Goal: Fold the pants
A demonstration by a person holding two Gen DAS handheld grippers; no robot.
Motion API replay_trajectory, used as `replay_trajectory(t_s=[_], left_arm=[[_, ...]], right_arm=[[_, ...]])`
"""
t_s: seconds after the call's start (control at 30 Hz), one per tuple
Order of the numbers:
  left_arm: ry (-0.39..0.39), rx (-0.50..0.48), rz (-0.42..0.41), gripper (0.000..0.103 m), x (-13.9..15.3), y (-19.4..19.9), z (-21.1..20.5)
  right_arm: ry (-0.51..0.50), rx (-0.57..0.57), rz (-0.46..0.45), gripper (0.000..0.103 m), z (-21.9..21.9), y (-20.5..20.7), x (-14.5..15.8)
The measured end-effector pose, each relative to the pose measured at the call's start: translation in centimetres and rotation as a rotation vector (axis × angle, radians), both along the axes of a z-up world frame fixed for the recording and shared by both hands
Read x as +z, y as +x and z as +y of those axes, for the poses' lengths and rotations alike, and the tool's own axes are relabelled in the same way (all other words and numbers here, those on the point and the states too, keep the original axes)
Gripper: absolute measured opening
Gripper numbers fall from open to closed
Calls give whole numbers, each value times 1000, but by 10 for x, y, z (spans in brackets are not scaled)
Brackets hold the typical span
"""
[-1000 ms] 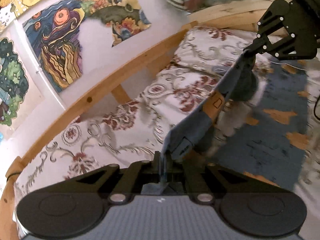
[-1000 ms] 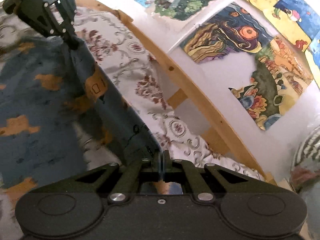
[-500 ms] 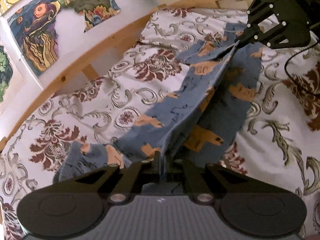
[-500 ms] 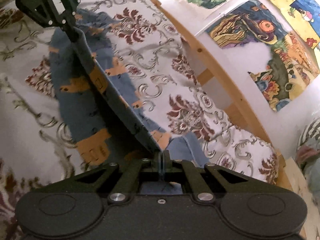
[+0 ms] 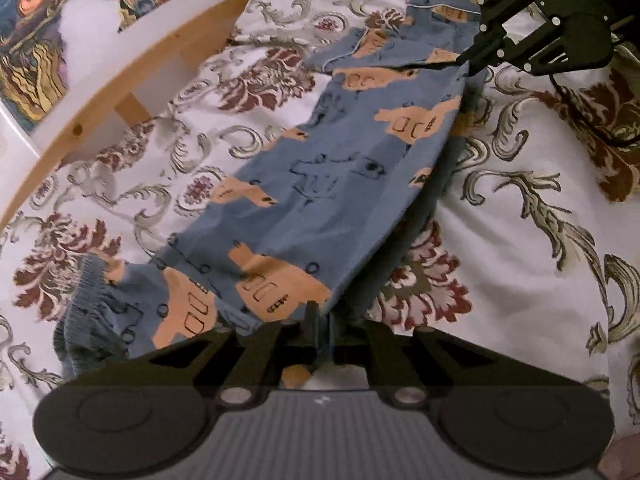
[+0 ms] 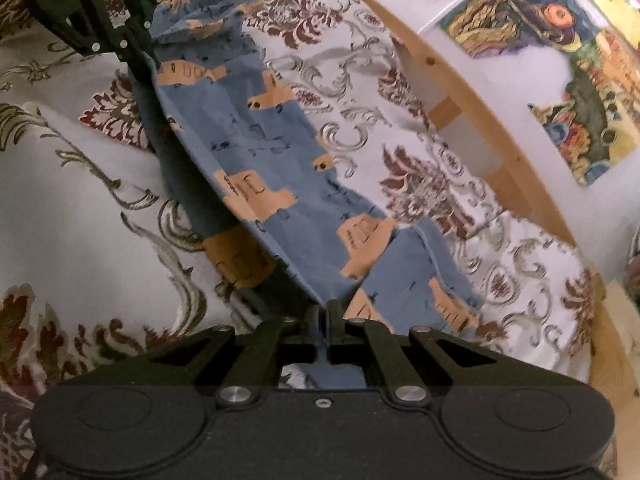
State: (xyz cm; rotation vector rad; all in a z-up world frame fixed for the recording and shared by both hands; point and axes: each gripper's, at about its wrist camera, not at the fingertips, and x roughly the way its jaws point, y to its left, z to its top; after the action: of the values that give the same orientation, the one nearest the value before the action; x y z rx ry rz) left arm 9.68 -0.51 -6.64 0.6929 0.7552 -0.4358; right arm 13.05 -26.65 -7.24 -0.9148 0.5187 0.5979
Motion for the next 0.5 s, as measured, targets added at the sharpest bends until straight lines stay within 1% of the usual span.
replay_trajectory(t_s=[0.03, 0.1, 0.13, 0.17, 0.2, 0.23, 0.27, 0.3, 0.33, 0.37, 0.43, 0.47, 0.5], left_arm=[[-12, 3, 15, 8, 0, 2, 1], [-47, 14, 43, 9, 4, 5, 5], [-74, 18, 58, 13, 8, 6, 8], [-113, 23, 74, 16, 14, 5, 12], [-152, 26, 93, 24, 20, 5, 15], [-193, 24, 119, 34, 26, 5, 19], [-229, 23, 140, 39, 32, 3, 22], [-245, 23, 150, 50, 36, 2, 24], [-264, 21, 160, 52, 40, 0, 25], [-281, 22, 167, 52, 44, -2, 25], [-329, 53, 184, 52, 49, 0, 26], [-367, 79, 195, 52, 52, 3, 26], [-411, 102, 202, 56, 55, 6, 26]], right_arm=[[9, -12, 13, 5, 0, 1, -1], [22, -30, 37, 13, -1, 2, 0], [38, -41, 45, 14, -3, 2, 3], [52, -52, 55, 21, -4, 0, 6], [70, -62, 70, 31, -6, 0, 10], [91, -79, 81, 36, -9, -2, 15], [107, -95, 88, 42, -11, -4, 18], [122, -109, 98, 47, -13, -5, 21], [147, -128, 113, 48, -16, -7, 25], [168, -146, 123, 50, -18, -9, 28], [217, -209, 126, 55, -23, -10, 35], [243, -245, 118, 56, -25, -10, 37], [278, -303, 100, 58, -26, -9, 40]])
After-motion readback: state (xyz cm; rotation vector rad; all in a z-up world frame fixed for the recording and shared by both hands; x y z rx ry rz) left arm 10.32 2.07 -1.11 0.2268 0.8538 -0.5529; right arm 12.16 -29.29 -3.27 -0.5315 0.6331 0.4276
